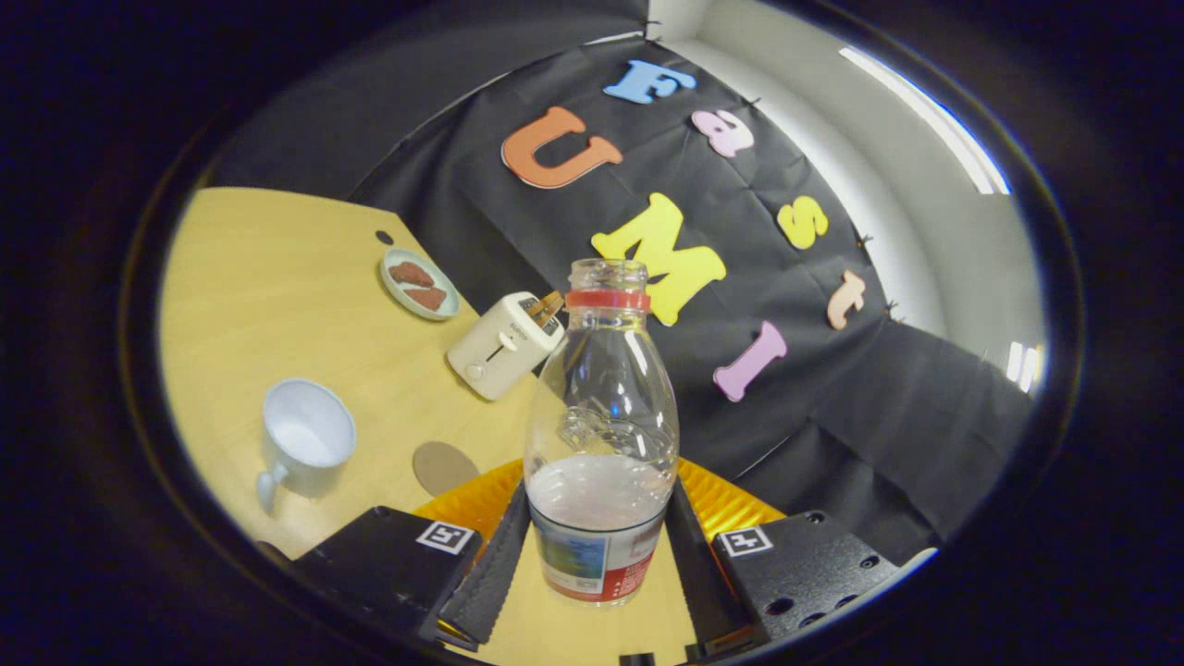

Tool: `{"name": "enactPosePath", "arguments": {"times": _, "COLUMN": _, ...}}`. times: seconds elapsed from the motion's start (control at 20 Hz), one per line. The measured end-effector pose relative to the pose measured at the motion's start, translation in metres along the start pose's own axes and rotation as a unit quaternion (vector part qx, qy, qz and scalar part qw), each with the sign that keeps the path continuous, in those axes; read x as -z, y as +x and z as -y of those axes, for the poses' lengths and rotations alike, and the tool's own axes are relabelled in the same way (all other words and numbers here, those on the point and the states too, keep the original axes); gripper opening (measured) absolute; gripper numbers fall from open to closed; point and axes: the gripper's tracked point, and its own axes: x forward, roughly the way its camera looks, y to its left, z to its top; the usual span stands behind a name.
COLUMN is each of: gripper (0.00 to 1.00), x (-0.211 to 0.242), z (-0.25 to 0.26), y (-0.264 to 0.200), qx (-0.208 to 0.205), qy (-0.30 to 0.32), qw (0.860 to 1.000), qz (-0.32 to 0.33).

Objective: Take the bottle from table, then pour the juice into the cup, finally place the bottle on the coaster

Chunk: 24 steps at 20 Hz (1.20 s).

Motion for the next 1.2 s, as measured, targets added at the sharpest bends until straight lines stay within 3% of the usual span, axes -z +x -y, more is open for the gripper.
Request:
{"name": "enactPosePath", "arguments": {"times": 0.15, "gripper": 0.81, "x": -0.014, "z": 0.006, "y": -0.003, "qx": -0.024, "qy": 0.104, "qw": 0.994, "qz": -0.003}}
{"name": "enactPosePath", "arguments": {"times": 0.45, "gripper": 0.81, "x": -0.042, "z": 0.019, "y": 0.006, "qx": -0.043, "qy": 0.251, "qw": 0.967, "qz": 0.033}}
{"name": "enactPosePath", "arguments": {"times": 0.85, "gripper": 0.81, "x": -0.055, "z": -0.004, "y": 0.048, "qx": -0.059, "qy": 0.306, "qw": 0.946, "qz": 0.09}}
{"name": "enactPosePath", "arguments": {"times": 1.2, "gripper": 0.81, "x": -0.011, "z": -0.036, "y": 0.116, "qx": -0.071, "qy": 0.354, "qw": 0.931, "qz": 0.048}}
